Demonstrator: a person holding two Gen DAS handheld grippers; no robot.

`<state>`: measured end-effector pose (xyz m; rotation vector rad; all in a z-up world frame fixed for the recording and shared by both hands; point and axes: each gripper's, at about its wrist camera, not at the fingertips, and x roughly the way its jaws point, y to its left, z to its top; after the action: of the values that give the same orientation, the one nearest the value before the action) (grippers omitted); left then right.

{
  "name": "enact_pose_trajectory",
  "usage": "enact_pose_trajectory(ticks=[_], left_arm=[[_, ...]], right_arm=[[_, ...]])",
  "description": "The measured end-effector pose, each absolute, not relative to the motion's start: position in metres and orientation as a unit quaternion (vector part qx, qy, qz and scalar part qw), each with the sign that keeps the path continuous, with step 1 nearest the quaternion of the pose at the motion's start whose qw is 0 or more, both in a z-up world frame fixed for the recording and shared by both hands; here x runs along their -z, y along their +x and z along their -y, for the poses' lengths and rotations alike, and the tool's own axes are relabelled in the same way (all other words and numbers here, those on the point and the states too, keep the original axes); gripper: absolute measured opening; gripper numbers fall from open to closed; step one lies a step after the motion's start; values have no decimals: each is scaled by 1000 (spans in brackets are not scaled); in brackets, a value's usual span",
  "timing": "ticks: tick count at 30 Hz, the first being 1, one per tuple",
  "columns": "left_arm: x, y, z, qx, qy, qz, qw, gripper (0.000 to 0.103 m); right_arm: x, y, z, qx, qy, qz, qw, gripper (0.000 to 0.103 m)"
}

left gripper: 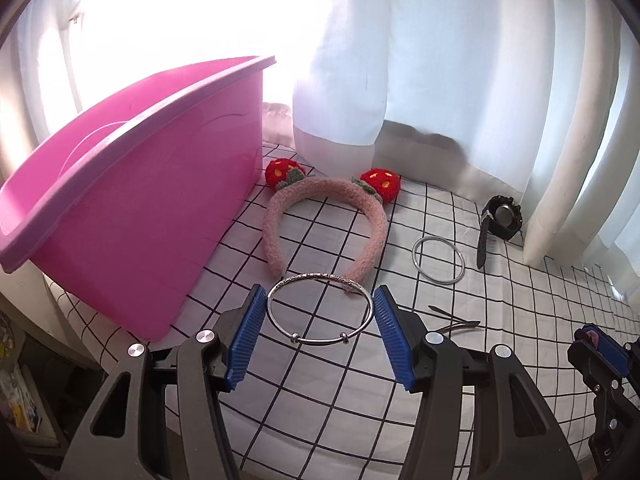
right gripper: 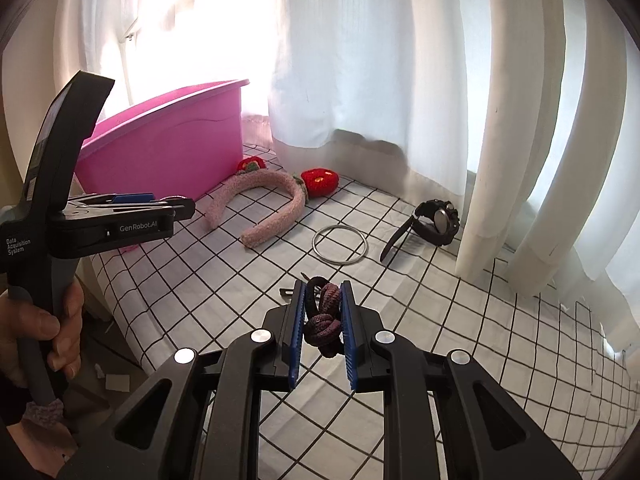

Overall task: Organize jewelry
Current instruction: 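Close left tool on the silver bangle while right tool grips the black hair tie, then lift and carry the bangle and the hair tie over the pink tub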

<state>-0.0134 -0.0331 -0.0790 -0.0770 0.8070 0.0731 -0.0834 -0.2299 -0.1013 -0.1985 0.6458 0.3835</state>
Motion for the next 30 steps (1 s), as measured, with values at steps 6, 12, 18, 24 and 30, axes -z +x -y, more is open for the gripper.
enact_pose_trajectory(ticks=[6,12,18,24,30], left_arm=[[30,-34,40,-74,-52,-356,930,54],[-18,-57,25,-118,-72,-314,939,54],[-56,-64,-13,-158,-70,-287,942,55],[-69,-49,-81,-180,-89,-291,936,55],[-66,-19,-141,-193,-100,-293,931,55]], right_arm=[[54,-69,237,-237,-102,-271,927,17],[12,-46,219,-299,-105,-233,919,17],[-26,-19,171,-365,-83,-211,903,17],[-53,8,99,-404,-77,-204,889,17],[-66,36,28,-427,-90,-217,873,17]])
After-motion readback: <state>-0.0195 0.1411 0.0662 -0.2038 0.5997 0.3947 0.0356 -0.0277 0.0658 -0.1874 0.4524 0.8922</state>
